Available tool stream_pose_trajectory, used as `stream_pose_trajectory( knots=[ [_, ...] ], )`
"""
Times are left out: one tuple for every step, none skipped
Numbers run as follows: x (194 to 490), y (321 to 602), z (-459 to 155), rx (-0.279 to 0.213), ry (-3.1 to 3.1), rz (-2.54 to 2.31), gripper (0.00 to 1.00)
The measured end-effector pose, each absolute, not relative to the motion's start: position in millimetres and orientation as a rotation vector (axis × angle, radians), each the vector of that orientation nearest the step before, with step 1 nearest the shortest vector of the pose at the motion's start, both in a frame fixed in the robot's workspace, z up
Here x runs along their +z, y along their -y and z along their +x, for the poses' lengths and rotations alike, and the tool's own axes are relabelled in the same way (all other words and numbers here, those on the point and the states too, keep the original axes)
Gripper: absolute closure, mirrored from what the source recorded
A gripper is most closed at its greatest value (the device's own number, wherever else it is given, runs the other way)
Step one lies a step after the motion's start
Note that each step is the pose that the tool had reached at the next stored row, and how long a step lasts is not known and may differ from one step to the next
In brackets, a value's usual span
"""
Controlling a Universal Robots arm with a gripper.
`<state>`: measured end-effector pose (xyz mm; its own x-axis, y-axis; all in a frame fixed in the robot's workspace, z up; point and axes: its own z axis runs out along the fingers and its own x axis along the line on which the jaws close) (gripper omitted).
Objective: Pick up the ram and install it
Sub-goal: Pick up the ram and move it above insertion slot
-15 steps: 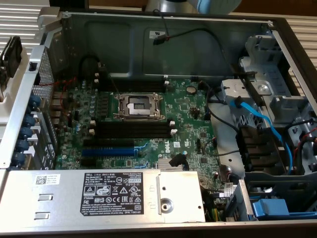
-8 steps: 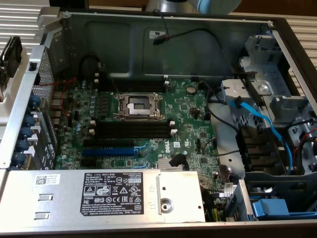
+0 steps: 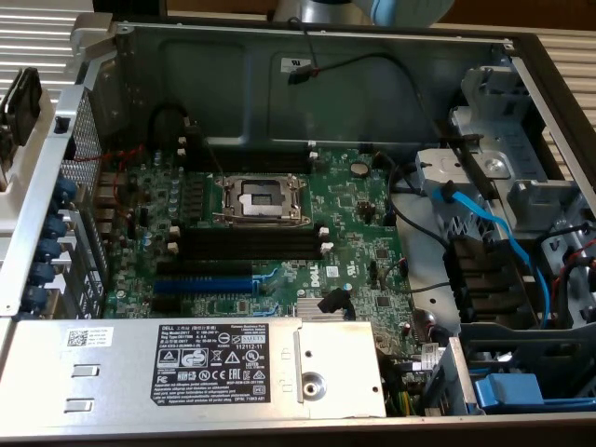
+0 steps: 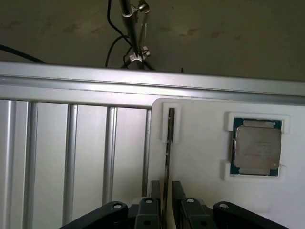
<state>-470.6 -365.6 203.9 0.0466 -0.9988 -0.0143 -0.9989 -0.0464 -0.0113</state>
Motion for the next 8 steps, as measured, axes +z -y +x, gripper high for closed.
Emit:
stream_pose_trajectory(
  knots=[
    [203.2,365.6,-470.6,0.004,-2.157,-2.259,0.76],
    [202.8,365.5,-470.5,0.004,-2.157,-2.259,0.76],
    [202.6,365.6,-470.3,0.004,-2.157,-2.259,0.76],
    [202.4,365.6,-470.1,0.004,-2.157,-2.259,0.76],
    [202.3,365.5,-470.0,0.004,-2.157,-2.259,0.76],
    [202.2,365.4,-470.0,0.004,-2.157,-2.259,0.76],
    [202.1,365.4,-469.9,0.004,-2.157,-2.259,0.76],
    [202.1,365.4,-469.9,0.004,-2.157,-2.259,0.76]
  ],
)
